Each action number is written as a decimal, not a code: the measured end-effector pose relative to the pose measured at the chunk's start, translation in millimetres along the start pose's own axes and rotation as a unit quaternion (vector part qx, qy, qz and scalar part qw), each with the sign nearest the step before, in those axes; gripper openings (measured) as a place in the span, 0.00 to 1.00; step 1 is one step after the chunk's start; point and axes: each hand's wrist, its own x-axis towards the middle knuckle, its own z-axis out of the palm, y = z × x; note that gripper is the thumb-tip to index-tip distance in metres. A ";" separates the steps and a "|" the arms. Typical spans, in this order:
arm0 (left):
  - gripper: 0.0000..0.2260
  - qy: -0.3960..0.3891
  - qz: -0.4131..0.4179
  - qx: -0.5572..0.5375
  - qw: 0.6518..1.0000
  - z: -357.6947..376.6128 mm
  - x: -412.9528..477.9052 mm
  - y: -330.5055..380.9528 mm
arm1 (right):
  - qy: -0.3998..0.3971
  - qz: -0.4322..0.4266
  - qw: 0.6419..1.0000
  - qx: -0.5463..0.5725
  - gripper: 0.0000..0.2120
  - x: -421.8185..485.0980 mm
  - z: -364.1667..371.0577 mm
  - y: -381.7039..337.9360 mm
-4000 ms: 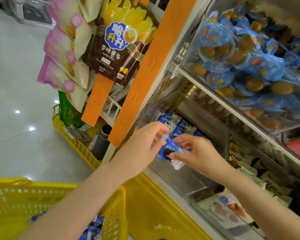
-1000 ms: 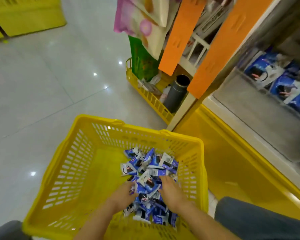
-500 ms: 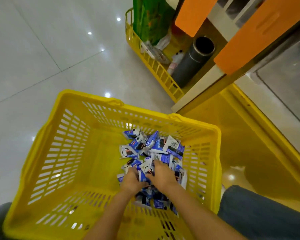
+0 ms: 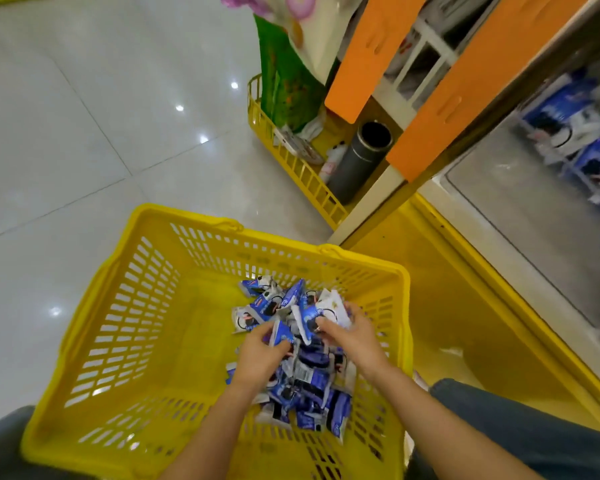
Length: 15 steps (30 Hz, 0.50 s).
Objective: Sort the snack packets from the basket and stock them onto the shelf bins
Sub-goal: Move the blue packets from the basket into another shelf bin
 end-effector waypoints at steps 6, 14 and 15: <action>0.10 -0.011 -0.046 -0.239 0.970 1.3 -28.7 60.4 | -0.017 -0.094 0.993 0.072 0.07 -28.9 9.1 -42.4; 0.16 -0.120 0.060 -0.331 0.934 -0.2 -81.8 110.4 | 0.062 -0.165 0.980 0.093 0.10 -64.8 -9.5 -68.7; 0.14 -0.096 0.073 -0.306 0.944 -1.6 -84.6 117.9 | 0.059 -0.173 0.980 0.080 0.09 -69.5 -15.8 -74.9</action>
